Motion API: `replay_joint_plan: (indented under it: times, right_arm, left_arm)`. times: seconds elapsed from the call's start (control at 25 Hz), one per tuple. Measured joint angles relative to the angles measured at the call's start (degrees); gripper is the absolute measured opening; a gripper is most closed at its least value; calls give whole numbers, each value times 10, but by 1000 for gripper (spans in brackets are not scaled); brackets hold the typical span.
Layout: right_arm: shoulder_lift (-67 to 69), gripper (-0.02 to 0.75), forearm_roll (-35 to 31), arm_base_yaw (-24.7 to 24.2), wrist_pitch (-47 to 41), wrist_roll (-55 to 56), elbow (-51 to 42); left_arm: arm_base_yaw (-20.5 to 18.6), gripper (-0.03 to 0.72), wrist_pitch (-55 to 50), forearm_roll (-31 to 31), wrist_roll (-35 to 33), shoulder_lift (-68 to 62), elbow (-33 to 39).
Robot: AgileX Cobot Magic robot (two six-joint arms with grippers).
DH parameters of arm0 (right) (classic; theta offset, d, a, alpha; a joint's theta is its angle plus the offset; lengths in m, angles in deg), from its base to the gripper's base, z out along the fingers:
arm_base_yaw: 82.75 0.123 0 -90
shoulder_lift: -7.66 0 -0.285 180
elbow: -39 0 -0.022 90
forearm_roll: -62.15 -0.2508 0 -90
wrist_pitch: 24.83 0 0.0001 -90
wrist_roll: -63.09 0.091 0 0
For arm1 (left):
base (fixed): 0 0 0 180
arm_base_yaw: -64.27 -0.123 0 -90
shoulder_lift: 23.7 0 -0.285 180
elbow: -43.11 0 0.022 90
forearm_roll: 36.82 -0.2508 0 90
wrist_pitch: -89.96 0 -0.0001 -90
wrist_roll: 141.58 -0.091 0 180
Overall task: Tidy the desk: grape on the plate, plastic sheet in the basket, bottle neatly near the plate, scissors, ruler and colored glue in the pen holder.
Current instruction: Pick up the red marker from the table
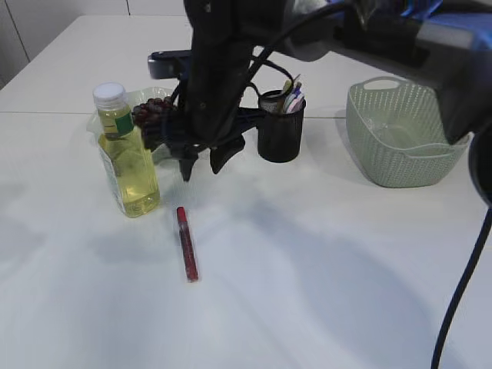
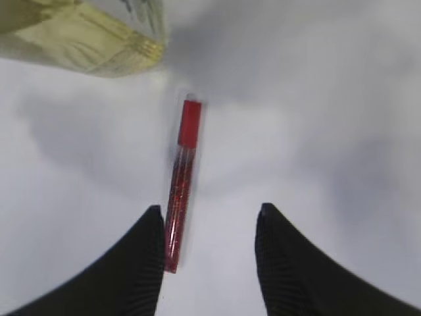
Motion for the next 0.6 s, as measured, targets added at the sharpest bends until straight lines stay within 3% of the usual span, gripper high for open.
replay_joint_plan:
  times: [0.16,0.6]
  right_arm:
    - [24,400,4,26,0,3,0]
    - [72,407,16,48,1,50,-1]
  left_arm:
    - [0,296,0,0,0,0,0]
    - [0,296,0,0,-1,0,0]
